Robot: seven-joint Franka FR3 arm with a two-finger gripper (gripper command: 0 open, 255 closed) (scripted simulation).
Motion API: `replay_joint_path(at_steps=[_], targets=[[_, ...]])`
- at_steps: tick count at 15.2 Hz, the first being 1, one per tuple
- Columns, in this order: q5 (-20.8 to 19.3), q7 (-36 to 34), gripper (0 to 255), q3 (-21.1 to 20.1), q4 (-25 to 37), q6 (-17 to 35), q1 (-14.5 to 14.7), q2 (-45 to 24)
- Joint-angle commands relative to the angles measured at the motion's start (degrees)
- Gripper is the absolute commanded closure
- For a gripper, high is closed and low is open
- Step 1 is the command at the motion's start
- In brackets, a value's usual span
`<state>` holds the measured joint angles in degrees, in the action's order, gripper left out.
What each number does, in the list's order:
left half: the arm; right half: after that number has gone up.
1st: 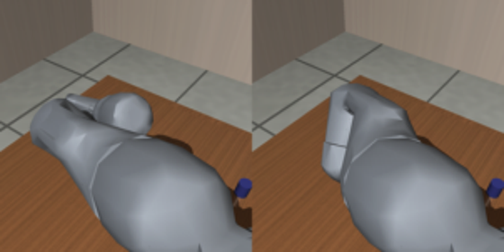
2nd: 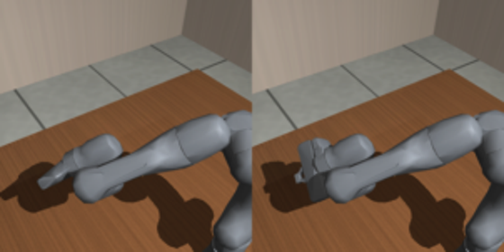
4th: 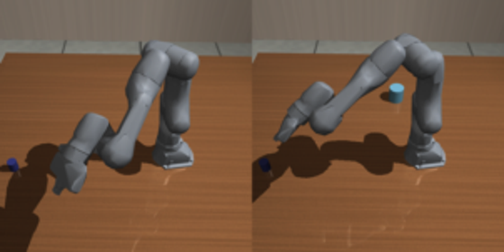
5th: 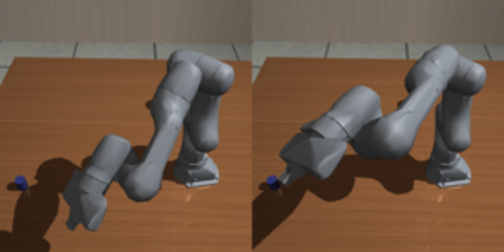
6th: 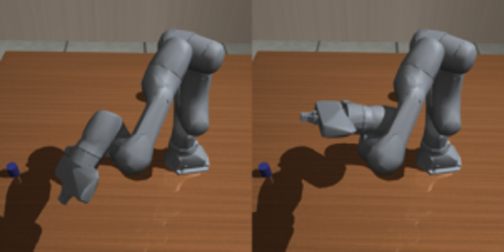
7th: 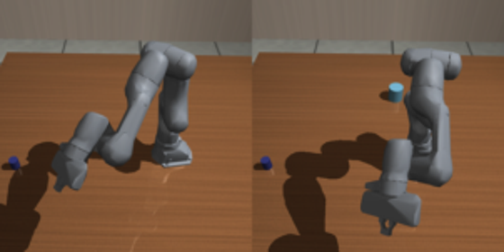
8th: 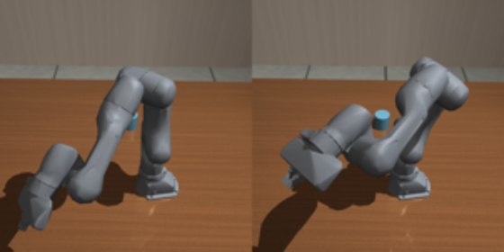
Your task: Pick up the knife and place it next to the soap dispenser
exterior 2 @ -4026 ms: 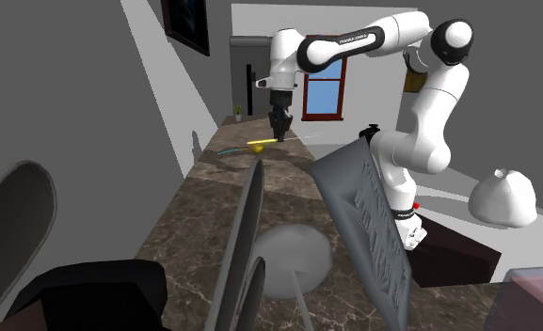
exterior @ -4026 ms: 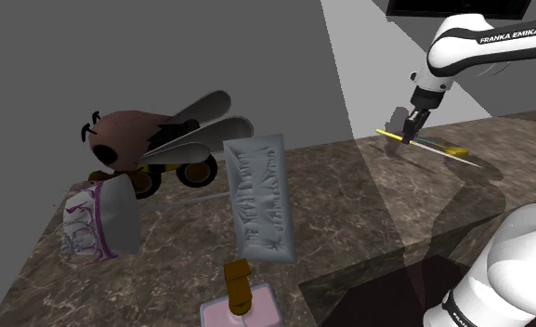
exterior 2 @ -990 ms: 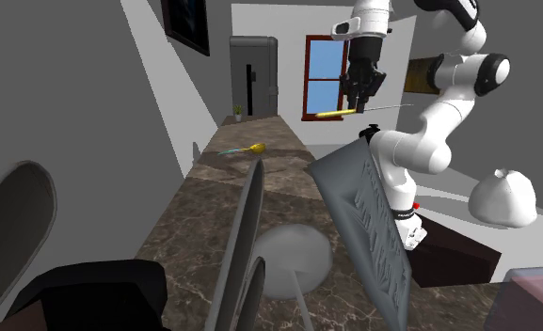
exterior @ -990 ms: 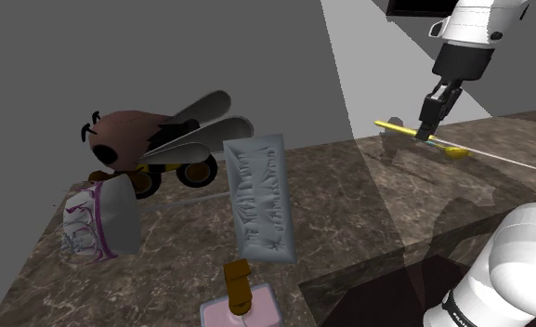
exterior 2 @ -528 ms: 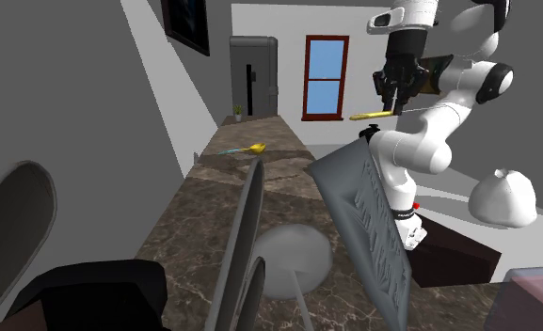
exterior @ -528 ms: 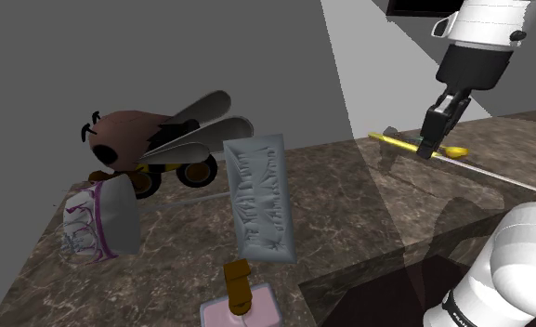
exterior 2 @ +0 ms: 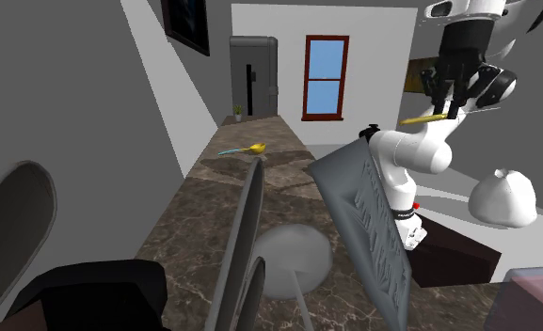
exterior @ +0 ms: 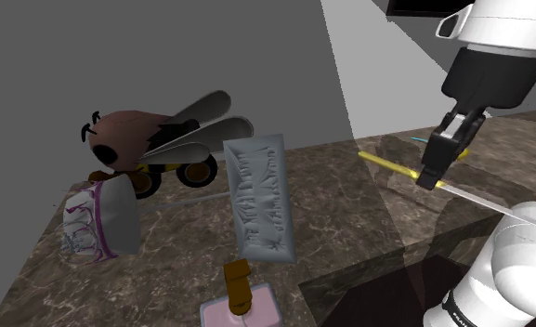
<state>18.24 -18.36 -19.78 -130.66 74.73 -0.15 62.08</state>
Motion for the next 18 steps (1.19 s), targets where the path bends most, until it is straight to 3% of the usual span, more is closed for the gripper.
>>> replay_joint_path(at_steps=[1, 10, 18], targets=[[2.66, -2.82, 255, -2.98, 0.76, -0.15, 0.28, 0.17], [12.25, -14.64, 255, -15.79, 9.54, -0.09, -1.13, -3.56], [18.40, -25.18, 255, -28.12, 21.38, 0.76, -6.02, -9.18]])
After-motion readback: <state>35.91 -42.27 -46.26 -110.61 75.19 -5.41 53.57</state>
